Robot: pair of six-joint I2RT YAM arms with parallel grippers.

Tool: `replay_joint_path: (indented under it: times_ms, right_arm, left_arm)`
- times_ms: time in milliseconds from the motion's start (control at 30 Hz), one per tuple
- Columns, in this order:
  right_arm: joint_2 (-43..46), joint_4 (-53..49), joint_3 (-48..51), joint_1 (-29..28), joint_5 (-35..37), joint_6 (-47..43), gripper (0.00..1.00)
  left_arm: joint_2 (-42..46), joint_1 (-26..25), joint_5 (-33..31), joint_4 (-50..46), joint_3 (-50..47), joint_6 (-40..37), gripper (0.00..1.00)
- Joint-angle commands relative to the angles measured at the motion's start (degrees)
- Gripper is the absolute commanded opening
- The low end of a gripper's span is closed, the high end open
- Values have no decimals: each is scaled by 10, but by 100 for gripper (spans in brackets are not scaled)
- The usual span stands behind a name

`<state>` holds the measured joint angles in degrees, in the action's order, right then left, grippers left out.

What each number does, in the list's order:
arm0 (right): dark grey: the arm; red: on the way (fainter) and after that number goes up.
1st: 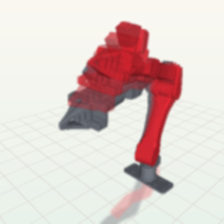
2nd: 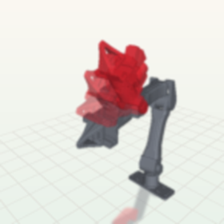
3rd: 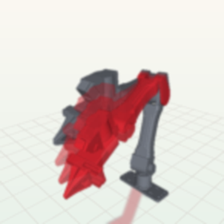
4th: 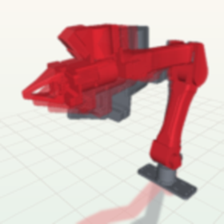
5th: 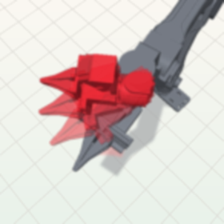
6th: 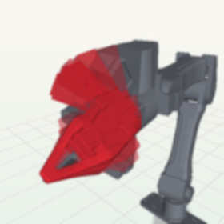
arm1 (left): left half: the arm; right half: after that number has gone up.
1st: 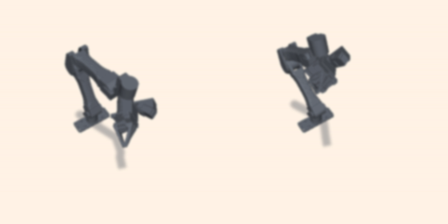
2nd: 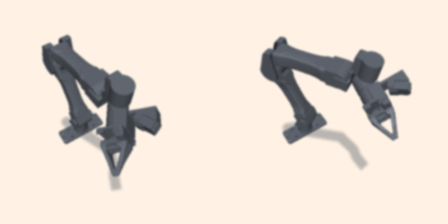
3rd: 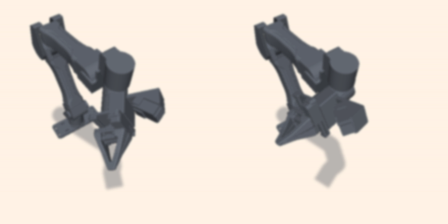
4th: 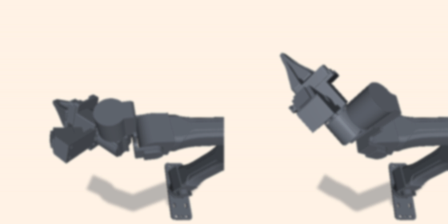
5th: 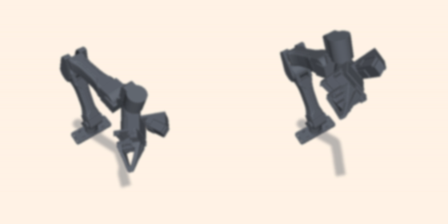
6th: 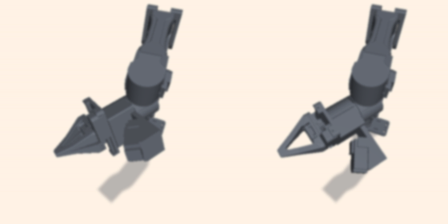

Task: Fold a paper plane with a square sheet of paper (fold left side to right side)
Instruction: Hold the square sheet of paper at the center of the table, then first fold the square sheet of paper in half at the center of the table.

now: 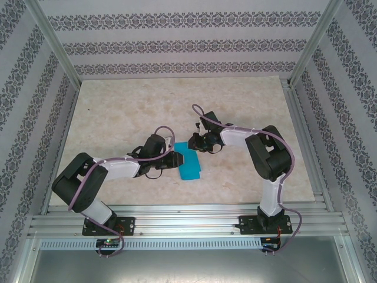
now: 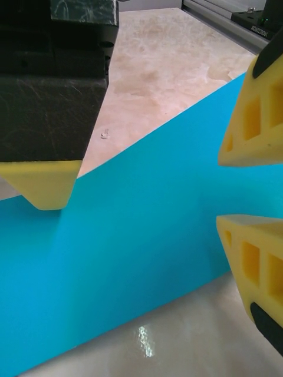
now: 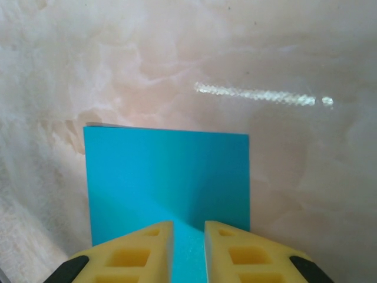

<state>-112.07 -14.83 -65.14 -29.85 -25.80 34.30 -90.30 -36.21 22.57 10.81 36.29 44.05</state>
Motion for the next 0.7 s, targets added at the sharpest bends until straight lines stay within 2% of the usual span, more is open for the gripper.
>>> replay_joint_path:
  times_ms: [0,667]
  right_arm:
    - [-15,-9,-16,3,-5,-17,20]
    - [-32,-54,-13,3,32,-31,19]
  left_arm:
    - [-14,-13,-5,18,22,-5,29]
    - [-60,-43,-17,14,5,-14,27]
